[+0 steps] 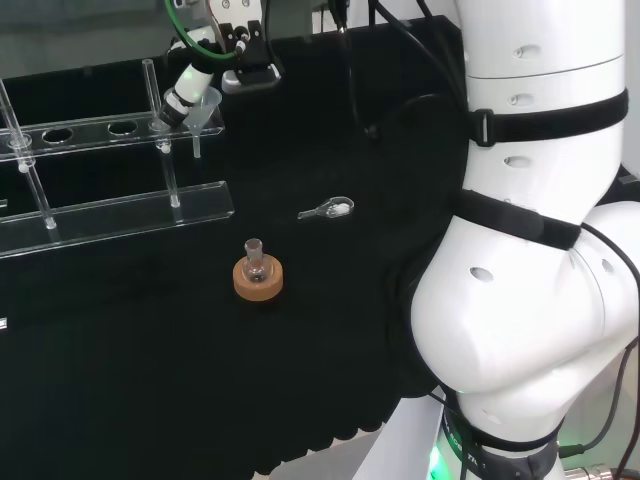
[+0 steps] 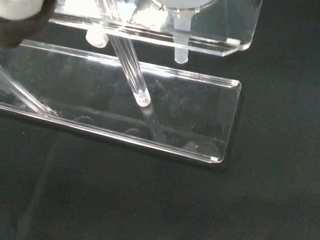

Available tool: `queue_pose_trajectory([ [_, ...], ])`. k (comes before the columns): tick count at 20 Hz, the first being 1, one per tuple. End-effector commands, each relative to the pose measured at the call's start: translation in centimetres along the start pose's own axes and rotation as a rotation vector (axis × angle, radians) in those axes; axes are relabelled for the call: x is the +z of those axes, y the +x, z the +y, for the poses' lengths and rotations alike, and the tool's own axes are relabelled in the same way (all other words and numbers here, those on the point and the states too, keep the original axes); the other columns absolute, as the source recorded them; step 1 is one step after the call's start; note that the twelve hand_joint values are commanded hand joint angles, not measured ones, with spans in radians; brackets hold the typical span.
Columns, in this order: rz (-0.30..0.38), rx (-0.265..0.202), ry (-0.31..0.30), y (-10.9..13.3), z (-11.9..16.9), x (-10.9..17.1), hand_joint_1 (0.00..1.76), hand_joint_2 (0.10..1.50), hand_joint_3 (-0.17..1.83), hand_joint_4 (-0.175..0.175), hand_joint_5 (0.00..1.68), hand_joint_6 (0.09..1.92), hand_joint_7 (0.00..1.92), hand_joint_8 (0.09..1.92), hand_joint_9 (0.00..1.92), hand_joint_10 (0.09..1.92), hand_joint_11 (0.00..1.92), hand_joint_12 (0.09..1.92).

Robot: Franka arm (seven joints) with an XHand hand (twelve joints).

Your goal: Pick up the funnel from the transparent funnel stand.

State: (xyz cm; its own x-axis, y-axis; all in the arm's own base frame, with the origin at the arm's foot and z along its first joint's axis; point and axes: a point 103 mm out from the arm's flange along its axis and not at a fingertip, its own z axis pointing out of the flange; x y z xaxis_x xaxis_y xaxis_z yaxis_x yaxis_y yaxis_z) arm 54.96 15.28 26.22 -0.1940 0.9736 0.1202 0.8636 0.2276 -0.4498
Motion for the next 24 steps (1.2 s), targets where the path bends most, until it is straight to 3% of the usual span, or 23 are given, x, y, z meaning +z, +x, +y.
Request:
queue_pose_trajectory([
  [1, 0.010, 0.030, 0.011, -0.1, 1.8, 0.5, 0.69, 0.59, 0.16, 0.029, 0.00, 0.09, 0.00, 0.09, 0.01, 0.09, 0.00, 0.69],
  [7, -0.019, 0.050, 0.039, -0.7, 2.9, 1.0, 0.70, 0.59, 0.18, 0.007, 0.00, 0.09, 0.06, 0.09, 0.11, 0.10, 0.00, 1.14],
  [9, -0.035, 0.050, 0.040, -0.7, 2.8, 1.2, 0.70, 0.56, 0.25, -0.002, 0.02, 0.09, 0.15, 0.14, 0.12, 0.34, 0.00, 1.28],
  [11, -0.045, 0.050, 0.039, -0.8, 2.7, 1.2, 0.72, 0.52, 0.36, -0.006, 0.09, 0.09, 0.21, 0.33, 0.14, 0.62, 0.00, 1.40],
  [14, -0.054, 0.050, 0.040, -0.9, 2.5, 0.9, 0.75, 0.45, 0.51, -0.006, 0.16, 0.09, 0.22, 0.54, 0.17, 0.77, 0.00, 1.48],
  [18, -0.061, 0.045, 0.034, -1.0, 2.4, 0.8, 0.79, 0.42, 0.62, -0.002, 0.30, 0.09, 0.33, 0.62, 0.29, 0.76, 0.00, 1.54],
  [24, -0.050, 0.030, 0.009, -0.6, 2.1, 0.2, 0.88, 0.39, 0.72, -0.013, 0.51, 0.09, 0.65, 0.64, 0.59, 0.63, 0.13, 1.49],
])
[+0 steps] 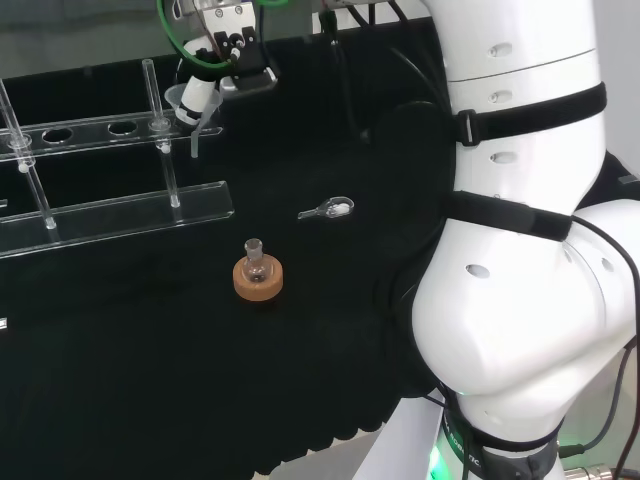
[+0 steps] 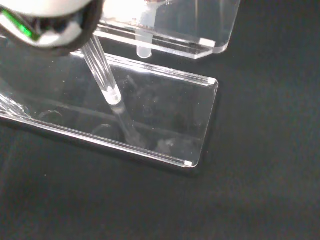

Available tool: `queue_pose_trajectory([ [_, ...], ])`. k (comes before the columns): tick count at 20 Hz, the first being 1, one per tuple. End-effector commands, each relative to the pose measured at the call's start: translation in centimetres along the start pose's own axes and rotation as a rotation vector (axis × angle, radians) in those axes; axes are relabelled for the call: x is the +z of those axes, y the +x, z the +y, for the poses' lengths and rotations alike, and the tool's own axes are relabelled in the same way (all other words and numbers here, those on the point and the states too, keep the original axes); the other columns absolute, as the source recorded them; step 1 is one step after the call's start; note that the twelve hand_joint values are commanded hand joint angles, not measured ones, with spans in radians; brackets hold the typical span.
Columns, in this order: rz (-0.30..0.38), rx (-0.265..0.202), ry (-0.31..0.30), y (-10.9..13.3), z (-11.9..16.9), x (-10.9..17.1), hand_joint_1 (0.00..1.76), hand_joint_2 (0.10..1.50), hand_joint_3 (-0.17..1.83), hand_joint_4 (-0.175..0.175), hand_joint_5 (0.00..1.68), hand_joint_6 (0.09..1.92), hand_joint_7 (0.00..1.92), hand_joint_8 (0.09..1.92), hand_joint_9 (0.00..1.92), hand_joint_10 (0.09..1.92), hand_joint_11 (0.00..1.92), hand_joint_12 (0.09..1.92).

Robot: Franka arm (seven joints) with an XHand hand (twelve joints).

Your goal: Pick up the funnel from the transparent funnel stand.

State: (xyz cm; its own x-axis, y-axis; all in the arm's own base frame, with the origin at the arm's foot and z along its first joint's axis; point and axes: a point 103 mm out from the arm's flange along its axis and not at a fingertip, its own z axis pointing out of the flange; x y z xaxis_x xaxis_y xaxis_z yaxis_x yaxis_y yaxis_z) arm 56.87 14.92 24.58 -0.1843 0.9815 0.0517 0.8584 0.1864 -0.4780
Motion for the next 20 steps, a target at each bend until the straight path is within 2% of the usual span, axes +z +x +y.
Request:
queue_pose_trajectory([
  [1, 0.016, -0.013, -0.028, 0.4, -0.1, -0.4, 0.90, 0.39, 0.73, -0.018, 0.56, 0.09, 0.72, 0.65, 0.65, 0.61, 0.18, 1.47],
  [4, 0.032, -0.015, -0.051, 0.5, -0.1, -0.6, 0.95, 0.39, 0.75, -0.031, 0.69, 0.10, 0.87, 0.68, 0.84, 0.53, 0.29, 1.40],
  [8, 0.042, -0.026, -0.079, 0.7, -0.6, -1.2, 1.00, 0.39, 0.79, -0.037, 0.76, 0.18, 0.96, 0.70, 0.96, 0.48, 0.36, 1.36],
  [13, 0.036, -0.038, -0.128, 0.9, -2.2, -3.6, 1.01, 0.38, 0.81, -0.032, 0.69, 0.48, 0.99, 0.70, 1.01, 0.43, 0.40, 1.34],
  [17, 0.043, -0.036, -0.165, 0.8, -3.7, -5.4, 1.01, 0.38, 0.83, -0.032, 0.67, 0.56, 0.99, 0.70, 1.01, 0.43, 0.41, 1.34],
  [20, 0.048, -0.042, -0.225, 0.5, -5.7, -7.9, 1.01, 0.38, 0.83, -0.032, 0.66, 0.58, 0.99, 0.70, 1.01, 0.43, 0.41, 1.34],
])
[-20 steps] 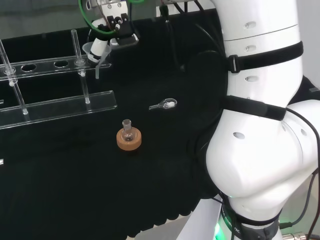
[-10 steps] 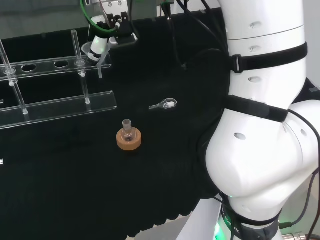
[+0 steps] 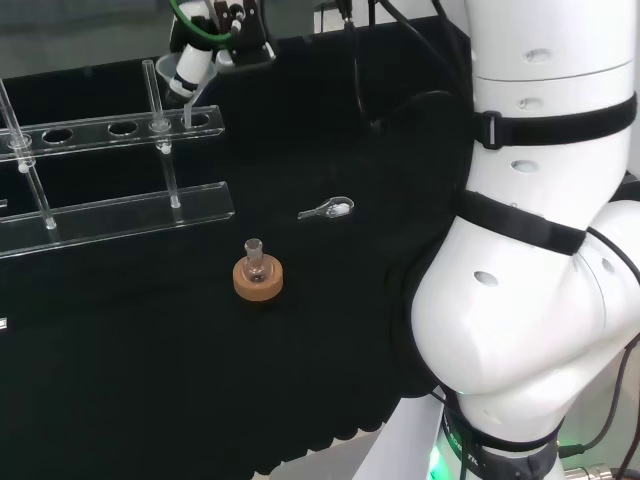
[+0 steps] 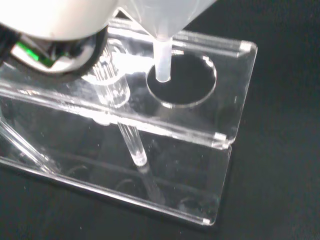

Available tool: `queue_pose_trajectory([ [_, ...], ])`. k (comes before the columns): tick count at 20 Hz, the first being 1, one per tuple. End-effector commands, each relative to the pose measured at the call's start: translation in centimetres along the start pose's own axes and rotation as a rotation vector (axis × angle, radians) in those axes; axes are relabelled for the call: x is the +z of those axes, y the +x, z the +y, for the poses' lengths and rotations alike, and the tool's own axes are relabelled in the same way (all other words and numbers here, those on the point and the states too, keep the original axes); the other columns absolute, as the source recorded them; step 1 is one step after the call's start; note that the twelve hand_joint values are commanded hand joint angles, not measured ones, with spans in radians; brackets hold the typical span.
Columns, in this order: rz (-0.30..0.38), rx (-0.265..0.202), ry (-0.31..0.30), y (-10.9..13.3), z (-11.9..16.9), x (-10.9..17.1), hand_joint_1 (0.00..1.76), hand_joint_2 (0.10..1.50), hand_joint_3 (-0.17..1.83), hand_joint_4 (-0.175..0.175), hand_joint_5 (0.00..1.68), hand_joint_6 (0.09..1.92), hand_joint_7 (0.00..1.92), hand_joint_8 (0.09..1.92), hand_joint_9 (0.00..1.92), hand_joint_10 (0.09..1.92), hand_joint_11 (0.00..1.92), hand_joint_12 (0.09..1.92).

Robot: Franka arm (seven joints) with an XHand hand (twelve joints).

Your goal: Pick up the funnel from the transparent funnel stand.

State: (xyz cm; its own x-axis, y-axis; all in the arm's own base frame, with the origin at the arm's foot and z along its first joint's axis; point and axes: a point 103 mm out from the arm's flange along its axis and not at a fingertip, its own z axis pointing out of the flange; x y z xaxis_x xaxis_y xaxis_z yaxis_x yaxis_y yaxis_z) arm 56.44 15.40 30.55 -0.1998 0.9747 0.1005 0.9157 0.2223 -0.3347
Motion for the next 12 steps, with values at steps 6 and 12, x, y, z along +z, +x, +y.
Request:
queue_pose_trajectory([
  [6, 0.015, 0.001, -0.142, -1.4, -7.3, -7.4, 1.00, 0.38, 0.84, -0.036, 0.64, 0.58, 0.98, 0.70, 1.00, 0.43, 0.41, 1.34],
  [12, 0.018, 0.058, -0.179, -3.7, -14.6, -9.3, 1.00, 0.38, 0.84, -0.041, 0.62, 0.58, 0.97, 0.70, 0.99, 0.43, 0.41, 1.34],
])
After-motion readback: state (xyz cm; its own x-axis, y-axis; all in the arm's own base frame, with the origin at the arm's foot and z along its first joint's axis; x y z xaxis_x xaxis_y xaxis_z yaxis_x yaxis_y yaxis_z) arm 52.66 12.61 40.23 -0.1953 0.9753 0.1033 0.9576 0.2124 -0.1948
